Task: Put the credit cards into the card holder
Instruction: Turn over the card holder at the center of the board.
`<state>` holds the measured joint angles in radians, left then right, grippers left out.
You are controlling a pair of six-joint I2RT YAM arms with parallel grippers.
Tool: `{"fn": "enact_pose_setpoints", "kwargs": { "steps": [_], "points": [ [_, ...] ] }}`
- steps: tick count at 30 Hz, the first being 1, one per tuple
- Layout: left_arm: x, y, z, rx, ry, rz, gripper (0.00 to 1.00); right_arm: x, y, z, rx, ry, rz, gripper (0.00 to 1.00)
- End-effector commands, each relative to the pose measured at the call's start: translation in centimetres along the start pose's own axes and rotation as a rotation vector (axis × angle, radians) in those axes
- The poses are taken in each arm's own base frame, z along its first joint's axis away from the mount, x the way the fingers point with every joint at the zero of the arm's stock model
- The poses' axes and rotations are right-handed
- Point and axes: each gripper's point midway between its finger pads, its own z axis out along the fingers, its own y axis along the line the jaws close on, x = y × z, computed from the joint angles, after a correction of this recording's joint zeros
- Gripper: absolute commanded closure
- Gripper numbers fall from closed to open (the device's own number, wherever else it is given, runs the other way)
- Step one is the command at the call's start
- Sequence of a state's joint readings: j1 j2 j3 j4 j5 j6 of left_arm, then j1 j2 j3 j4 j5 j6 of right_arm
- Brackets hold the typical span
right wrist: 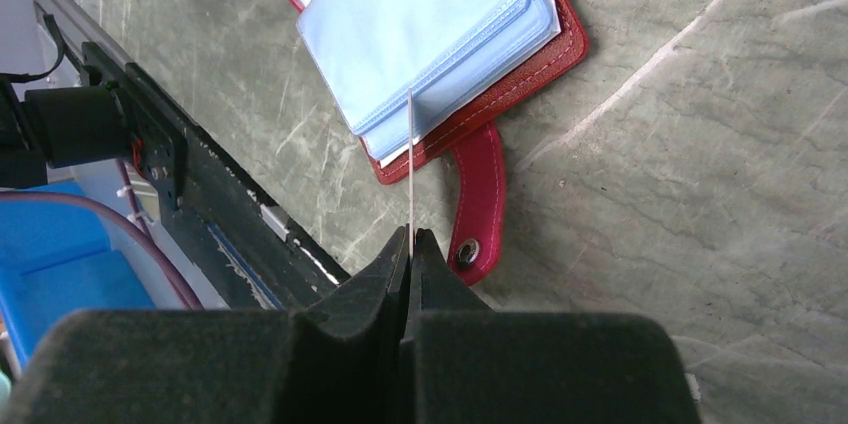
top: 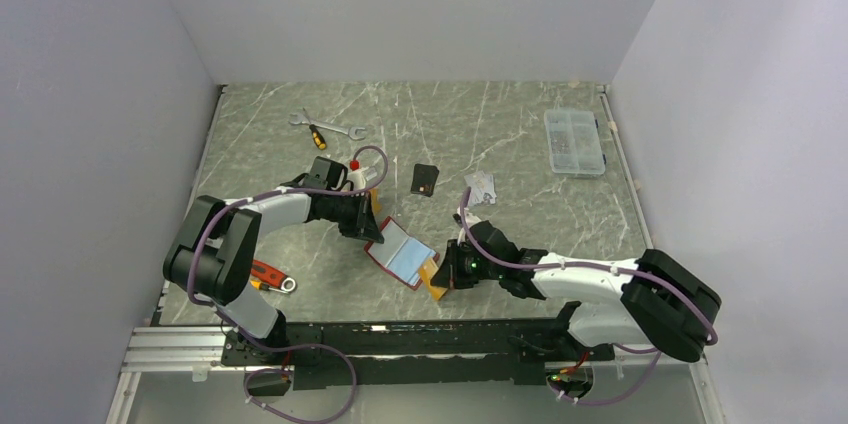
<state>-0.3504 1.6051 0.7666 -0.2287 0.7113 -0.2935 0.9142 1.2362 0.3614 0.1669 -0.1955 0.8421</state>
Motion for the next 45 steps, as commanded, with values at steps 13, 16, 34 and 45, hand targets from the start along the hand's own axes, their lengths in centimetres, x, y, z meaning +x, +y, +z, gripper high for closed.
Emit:
{"fn": "enact_pose_setpoints", "kwargs": {
  "steps": [13, 16, 34, 45],
  "points": [
    [-1.1, -1.2, -0.7, 0.032, -0.039, 0.044, 1.0, -1.6, 1.6, 0.9, -0.069, -0.057, 0.01, 1.0],
    [-1.1, -1.2, -0.7, 0.036, -0.04, 0.045, 1.0, -1.8, 1.7, 1.1, -0.078, -0.061, 0.013, 1.0],
    [-1.2, -1.4, -0.8, 0.041, -0.043, 0.056, 1.0, -2.1, 1.2, 0.3, -0.057, -0.076, 0.006, 1.0],
    [-1.3, -1.5, -0.8, 0.045, -0.045, 0.056, 1.0, -4.3, 3.7, 0.2, -0.111, -0.107, -0.026, 1.0]
  ]
}}
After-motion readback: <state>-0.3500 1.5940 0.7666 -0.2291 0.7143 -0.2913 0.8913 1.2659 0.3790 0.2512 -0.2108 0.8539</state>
